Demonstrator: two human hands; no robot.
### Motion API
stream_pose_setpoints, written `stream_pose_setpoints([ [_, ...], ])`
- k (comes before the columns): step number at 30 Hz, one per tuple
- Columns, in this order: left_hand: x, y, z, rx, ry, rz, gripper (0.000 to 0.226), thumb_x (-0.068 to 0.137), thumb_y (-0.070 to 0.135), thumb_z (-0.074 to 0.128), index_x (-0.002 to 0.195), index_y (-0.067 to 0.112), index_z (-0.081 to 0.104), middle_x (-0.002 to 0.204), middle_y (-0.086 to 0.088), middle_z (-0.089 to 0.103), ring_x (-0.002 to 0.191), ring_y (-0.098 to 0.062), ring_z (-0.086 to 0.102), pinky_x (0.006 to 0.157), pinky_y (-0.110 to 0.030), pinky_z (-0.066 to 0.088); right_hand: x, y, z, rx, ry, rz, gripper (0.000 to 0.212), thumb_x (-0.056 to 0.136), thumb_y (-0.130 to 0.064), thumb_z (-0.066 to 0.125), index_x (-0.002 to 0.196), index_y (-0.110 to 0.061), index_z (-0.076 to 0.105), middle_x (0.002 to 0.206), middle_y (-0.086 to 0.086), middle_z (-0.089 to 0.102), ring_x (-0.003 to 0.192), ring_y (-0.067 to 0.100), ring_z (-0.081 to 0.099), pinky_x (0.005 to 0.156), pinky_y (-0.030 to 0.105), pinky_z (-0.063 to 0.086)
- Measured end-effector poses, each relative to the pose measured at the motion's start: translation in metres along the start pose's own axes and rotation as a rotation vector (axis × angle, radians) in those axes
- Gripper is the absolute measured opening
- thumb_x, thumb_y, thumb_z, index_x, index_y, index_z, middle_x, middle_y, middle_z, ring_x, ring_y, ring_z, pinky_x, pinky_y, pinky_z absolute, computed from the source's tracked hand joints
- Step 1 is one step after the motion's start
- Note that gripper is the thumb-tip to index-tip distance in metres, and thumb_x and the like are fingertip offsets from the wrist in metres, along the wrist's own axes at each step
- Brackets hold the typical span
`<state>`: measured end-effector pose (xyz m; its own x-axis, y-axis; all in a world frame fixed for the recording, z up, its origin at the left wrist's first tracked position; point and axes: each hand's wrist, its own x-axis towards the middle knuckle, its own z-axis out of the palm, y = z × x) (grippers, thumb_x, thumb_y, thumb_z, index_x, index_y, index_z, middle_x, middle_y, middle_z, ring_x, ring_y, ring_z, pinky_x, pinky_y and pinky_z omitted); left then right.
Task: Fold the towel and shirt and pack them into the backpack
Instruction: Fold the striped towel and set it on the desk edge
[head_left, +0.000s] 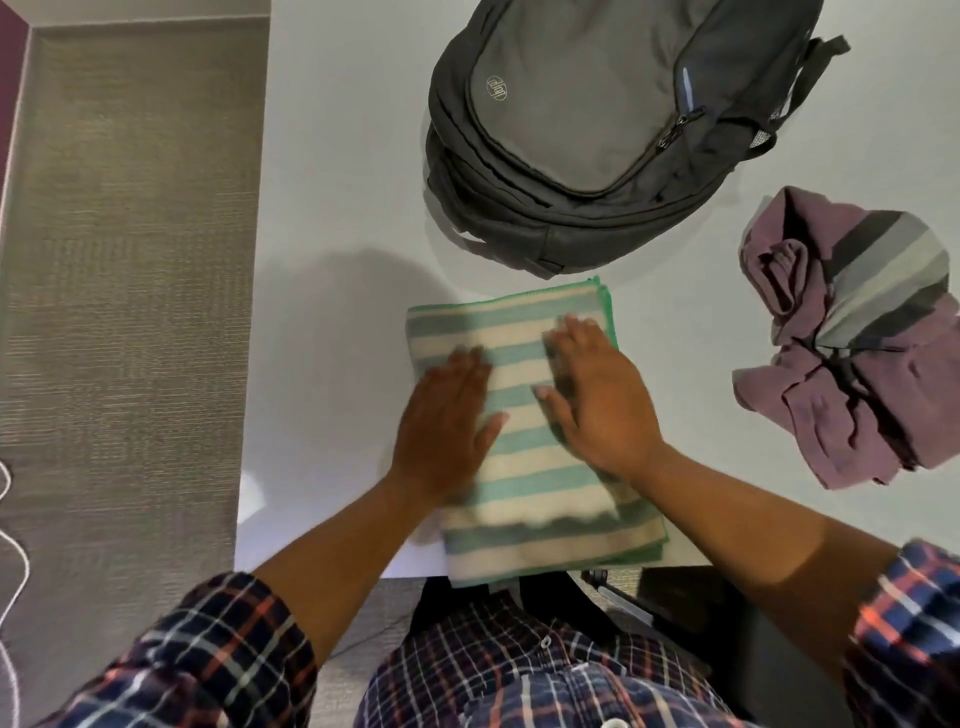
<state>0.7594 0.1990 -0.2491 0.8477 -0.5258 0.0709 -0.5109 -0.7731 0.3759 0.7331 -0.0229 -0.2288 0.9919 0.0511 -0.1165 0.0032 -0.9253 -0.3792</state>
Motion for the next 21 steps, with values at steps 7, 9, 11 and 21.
stream_pose_setpoints([
  [7,-0.072,0.001,0.007,0.018,-0.298,0.321,0.079,0.093,0.064,0.043,0.149,0.009,0.034,0.16,-0.007,0.023,0.15,-0.02,0.011,0.117,-0.041,0.022,-0.039,0.021,0.026,-0.167,-0.146,0.016,0.074,0.101,-0.057,0.025,0.158,-0.014,0.005,0.165,0.007,0.005,0.152,0.026,0.0,0.123,0.044,0.011],
  [9,-0.085,-0.006,0.001,0.025,-0.346,0.413,0.093,0.086,0.074,0.044,0.15,0.008,0.031,0.161,-0.007,0.019,0.15,-0.021,0.01,0.118,-0.043,0.023,-0.038,0.02,0.026,-0.171,-0.157,0.017,0.074,0.101,-0.057,0.024,0.158,-0.014,0.003,0.165,0.006,0.003,0.152,0.025,-0.002,0.123,0.044,0.01],
  [11,-0.089,-0.013,-0.004,0.032,-0.369,0.494,0.106,0.078,0.083,0.044,0.151,0.007,0.028,0.161,-0.008,0.017,0.15,-0.023,0.01,0.12,-0.043,0.02,-0.038,0.019,0.025,-0.168,-0.164,0.027,0.074,0.101,-0.057,0.023,0.158,-0.014,0.002,0.165,0.006,0.003,0.152,0.025,-0.003,0.123,0.044,0.01],
  [21,-0.1,-0.013,-0.004,-0.052,-0.35,0.605,0.049,0.101,0.03,0.044,0.148,0.013,0.038,0.158,-0.004,0.028,0.149,-0.019,0.017,0.115,-0.04,0.03,-0.058,0.022,0.007,-0.082,-0.247,-0.076,0.082,0.098,-0.066,0.025,0.158,-0.016,-0.001,0.165,0.004,-0.004,0.152,0.022,-0.009,0.123,0.047,0.012],
])
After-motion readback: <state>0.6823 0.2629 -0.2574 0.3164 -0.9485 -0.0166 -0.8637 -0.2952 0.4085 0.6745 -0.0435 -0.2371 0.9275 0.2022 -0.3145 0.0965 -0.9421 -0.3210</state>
